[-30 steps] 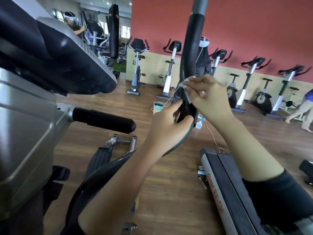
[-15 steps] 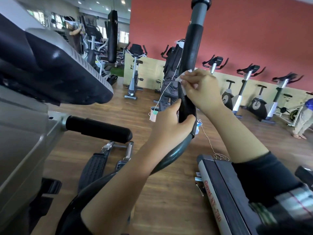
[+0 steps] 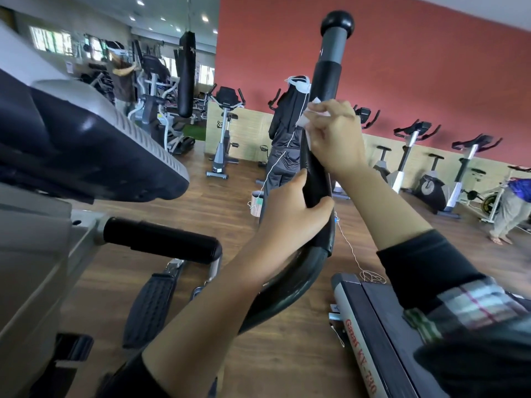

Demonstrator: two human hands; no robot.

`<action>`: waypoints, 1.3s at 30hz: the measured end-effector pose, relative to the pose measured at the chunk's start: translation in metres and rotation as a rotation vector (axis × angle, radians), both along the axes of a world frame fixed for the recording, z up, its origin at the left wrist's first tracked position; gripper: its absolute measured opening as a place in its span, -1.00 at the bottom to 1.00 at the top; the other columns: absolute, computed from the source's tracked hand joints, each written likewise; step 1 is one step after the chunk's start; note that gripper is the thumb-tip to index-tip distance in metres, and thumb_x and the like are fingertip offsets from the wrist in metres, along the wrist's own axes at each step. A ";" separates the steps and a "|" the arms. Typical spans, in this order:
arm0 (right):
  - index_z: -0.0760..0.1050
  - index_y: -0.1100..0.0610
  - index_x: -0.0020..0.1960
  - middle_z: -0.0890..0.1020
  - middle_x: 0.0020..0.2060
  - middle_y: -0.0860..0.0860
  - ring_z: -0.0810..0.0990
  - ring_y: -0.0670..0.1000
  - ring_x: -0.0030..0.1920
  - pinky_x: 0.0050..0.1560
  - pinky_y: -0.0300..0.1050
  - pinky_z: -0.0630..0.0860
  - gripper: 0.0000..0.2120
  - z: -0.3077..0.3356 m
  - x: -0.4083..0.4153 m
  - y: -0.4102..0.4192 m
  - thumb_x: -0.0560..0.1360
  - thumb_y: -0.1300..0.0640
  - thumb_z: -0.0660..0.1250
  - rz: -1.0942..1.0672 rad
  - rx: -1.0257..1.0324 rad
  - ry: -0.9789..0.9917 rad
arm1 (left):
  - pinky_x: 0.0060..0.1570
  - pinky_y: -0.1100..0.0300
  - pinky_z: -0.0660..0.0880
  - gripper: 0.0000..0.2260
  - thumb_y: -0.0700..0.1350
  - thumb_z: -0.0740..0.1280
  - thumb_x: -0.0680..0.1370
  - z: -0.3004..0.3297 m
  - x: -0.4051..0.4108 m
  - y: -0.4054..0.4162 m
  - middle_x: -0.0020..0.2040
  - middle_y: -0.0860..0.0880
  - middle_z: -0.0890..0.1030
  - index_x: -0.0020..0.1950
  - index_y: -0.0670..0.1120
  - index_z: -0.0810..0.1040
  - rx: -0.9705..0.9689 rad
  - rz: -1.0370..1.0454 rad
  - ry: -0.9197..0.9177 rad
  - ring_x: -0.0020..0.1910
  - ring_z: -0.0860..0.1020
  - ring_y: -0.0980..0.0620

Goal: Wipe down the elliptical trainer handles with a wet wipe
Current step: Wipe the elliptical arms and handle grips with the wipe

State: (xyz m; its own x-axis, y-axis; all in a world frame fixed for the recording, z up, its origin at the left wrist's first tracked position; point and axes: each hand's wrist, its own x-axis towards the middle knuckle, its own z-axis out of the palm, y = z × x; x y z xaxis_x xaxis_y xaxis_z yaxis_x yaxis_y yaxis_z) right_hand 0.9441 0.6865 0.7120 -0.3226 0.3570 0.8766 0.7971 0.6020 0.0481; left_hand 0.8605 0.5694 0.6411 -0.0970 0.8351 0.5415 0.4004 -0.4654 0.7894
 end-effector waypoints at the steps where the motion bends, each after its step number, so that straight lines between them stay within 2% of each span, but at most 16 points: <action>1: 0.64 0.23 0.03 0.63 0.07 0.09 0.52 0.21 0.05 -0.05 0.19 0.50 -0.77 -0.001 0.000 0.002 0.44 0.29 0.28 -0.001 0.018 0.017 | -0.26 0.21 0.38 -0.68 -0.11 0.32 0.50 0.001 -0.001 0.003 -0.21 -0.05 0.58 0.23 -0.14 0.49 0.001 -0.003 0.002 -0.32 0.41 0.10; 4: 0.63 0.20 0.07 0.61 0.11 0.07 0.51 0.21 0.06 -0.03 0.15 0.50 -0.76 -0.009 0.001 0.005 0.43 0.28 0.31 0.019 0.070 0.065 | -0.32 0.17 0.30 -0.72 -0.06 0.32 0.47 0.004 -0.002 0.009 -0.39 0.01 0.44 0.15 -0.10 0.50 0.027 -0.005 0.000 -0.49 0.30 0.12; 8: 0.59 0.22 0.14 0.60 0.15 0.07 0.51 0.21 0.05 0.00 0.09 0.48 -0.72 0.007 0.001 0.011 0.44 0.23 0.32 0.025 0.080 0.099 | -0.31 0.27 0.36 -0.48 -0.02 0.33 0.46 0.007 -0.002 0.015 -0.34 0.03 0.50 0.40 -0.14 0.41 -0.002 0.011 0.036 -0.45 0.36 0.17; 12: 0.58 0.28 0.13 0.60 0.13 0.11 0.53 0.20 0.04 0.02 -0.23 0.32 -0.72 0.019 -0.003 0.018 0.42 0.29 0.35 0.019 0.115 0.126 | -0.34 0.39 0.33 -0.48 -0.08 0.34 0.49 0.013 -0.003 0.020 -0.31 0.04 0.49 0.45 -0.10 0.37 -0.036 0.020 0.054 -0.37 0.43 0.15; 14: 0.58 0.31 0.12 0.60 0.13 0.13 0.51 0.21 0.00 -0.02 -0.36 0.23 -0.71 0.013 -0.003 0.017 0.40 0.33 0.35 0.017 0.120 0.145 | -0.32 0.27 0.35 -0.76 -0.08 0.34 0.49 0.015 -0.002 0.024 -0.31 -0.02 0.50 0.15 0.01 0.48 -0.024 0.040 0.065 -0.32 0.46 0.06; 15: 0.58 0.31 0.12 0.60 0.12 0.13 0.51 0.21 -0.02 -0.04 -0.39 0.20 -0.71 0.010 -0.004 0.016 0.40 0.34 0.35 0.021 0.121 0.155 | -0.31 0.22 0.34 -0.86 -0.08 0.34 0.49 0.016 -0.001 0.027 -0.29 -0.05 0.52 -0.06 0.07 0.40 -0.016 0.065 0.072 -0.29 0.47 0.04; 17: 0.59 0.31 0.09 0.61 0.09 0.14 0.52 0.22 -0.05 -0.07 -0.40 0.18 -0.72 0.009 -0.004 0.016 0.38 0.35 0.36 0.030 0.131 0.163 | -0.33 0.15 0.25 -0.86 -0.08 0.34 0.48 0.018 -0.001 0.033 -0.34 -0.05 0.46 -0.15 -0.03 0.38 0.021 0.094 0.102 -0.35 0.42 0.08; 20: 0.58 0.31 0.09 0.60 0.08 0.15 0.52 0.21 -0.02 -0.06 -0.41 0.17 -0.72 0.021 -0.008 0.020 0.38 0.35 0.37 0.024 0.148 0.164 | -0.31 0.23 0.17 -0.72 -0.10 0.34 0.50 0.024 0.000 0.042 -0.36 0.02 0.36 0.14 -0.22 0.48 0.085 0.132 0.143 -0.32 0.35 0.04; 23: 0.56 0.29 0.14 0.58 0.10 0.15 0.50 0.20 0.04 -0.04 -0.39 0.20 -0.69 0.029 -0.011 0.024 0.39 0.33 0.36 0.026 0.142 0.180 | -0.21 0.35 0.21 -0.49 -0.12 0.35 0.52 0.028 -0.001 0.050 -0.18 -0.03 0.46 0.44 -0.20 0.34 0.158 0.134 0.147 -0.13 0.43 -0.01; 26: 0.57 0.28 0.14 0.59 0.08 0.15 0.52 0.21 0.04 -0.06 -0.39 0.19 -0.70 0.021 -0.008 0.024 0.40 0.32 0.35 0.038 0.145 0.190 | -0.22 0.35 0.24 -0.57 -0.17 0.35 0.50 0.030 -0.002 0.055 -0.02 -0.09 0.59 0.36 -0.17 0.43 0.248 0.141 0.094 -0.08 0.52 -0.03; 29: 0.60 0.26 0.10 0.61 0.05 0.13 0.55 0.19 -0.02 -0.11 -0.41 0.20 -0.72 0.015 -0.003 0.024 0.39 0.30 0.38 0.050 0.158 0.199 | -0.21 0.40 0.28 -0.66 -0.20 0.37 0.48 0.027 -0.001 0.059 -0.03 -0.09 0.63 0.25 -0.20 0.51 0.302 0.160 0.052 -0.17 0.47 0.08; 31: 0.61 0.26 0.09 0.61 0.05 0.13 0.55 0.17 0.00 -0.09 -0.42 0.22 -0.73 0.022 -0.004 0.026 0.39 0.29 0.39 0.063 0.153 0.208 | -0.13 0.47 0.31 -0.64 -0.20 0.37 0.49 0.025 -0.001 0.061 0.06 -0.10 0.64 0.28 -0.19 0.51 0.315 0.160 0.036 -0.11 0.48 0.10; 33: 0.61 0.26 0.10 0.60 0.07 0.13 0.55 0.16 0.04 -0.06 -0.41 0.23 -0.73 0.031 -0.006 0.029 0.39 0.29 0.39 0.069 0.143 0.213 | 0.00 0.45 0.31 -0.60 -0.21 0.37 0.49 0.025 0.000 0.062 0.22 -0.14 0.59 0.33 -0.21 0.48 0.308 0.150 0.020 0.08 0.45 0.07; 35: 0.60 0.25 0.12 0.60 0.09 0.12 0.53 0.15 0.08 -0.04 -0.40 0.24 -0.72 0.036 -0.006 0.030 0.41 0.27 0.38 0.057 0.135 0.215 | 0.02 0.46 0.34 -0.55 -0.20 0.37 0.50 0.024 -0.001 0.062 0.30 -0.15 0.55 0.38 -0.22 0.44 0.295 0.130 0.006 0.10 0.47 0.00; 37: 0.60 0.25 0.13 0.59 0.10 0.12 0.52 0.16 0.09 -0.03 -0.39 0.23 -0.72 0.035 -0.004 0.030 0.42 0.26 0.37 0.060 0.134 0.213 | 0.05 0.28 0.42 -0.50 -0.15 0.38 0.51 0.022 -0.002 0.063 0.30 -0.19 0.55 0.44 -0.15 0.39 0.250 0.125 0.004 0.11 0.53 -0.16; 39: 0.60 0.25 0.12 0.60 0.10 0.12 0.52 0.17 0.09 -0.04 -0.39 0.22 -0.72 0.034 -0.003 0.029 0.43 0.24 0.37 0.071 0.128 0.216 | 0.10 0.23 0.41 -0.46 -0.10 0.38 0.52 0.020 -0.004 0.065 0.25 -0.27 0.56 0.48 -0.11 0.36 0.201 0.123 -0.014 0.16 0.53 -0.17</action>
State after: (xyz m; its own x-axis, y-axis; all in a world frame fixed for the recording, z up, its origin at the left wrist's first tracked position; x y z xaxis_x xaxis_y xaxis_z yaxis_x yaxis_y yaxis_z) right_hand 0.9416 0.7153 0.7460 -0.1428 0.2216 0.9646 0.7532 0.6566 -0.0393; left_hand 0.8566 0.6341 0.6615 -0.2001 0.6922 0.6934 0.4535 -0.5619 0.6918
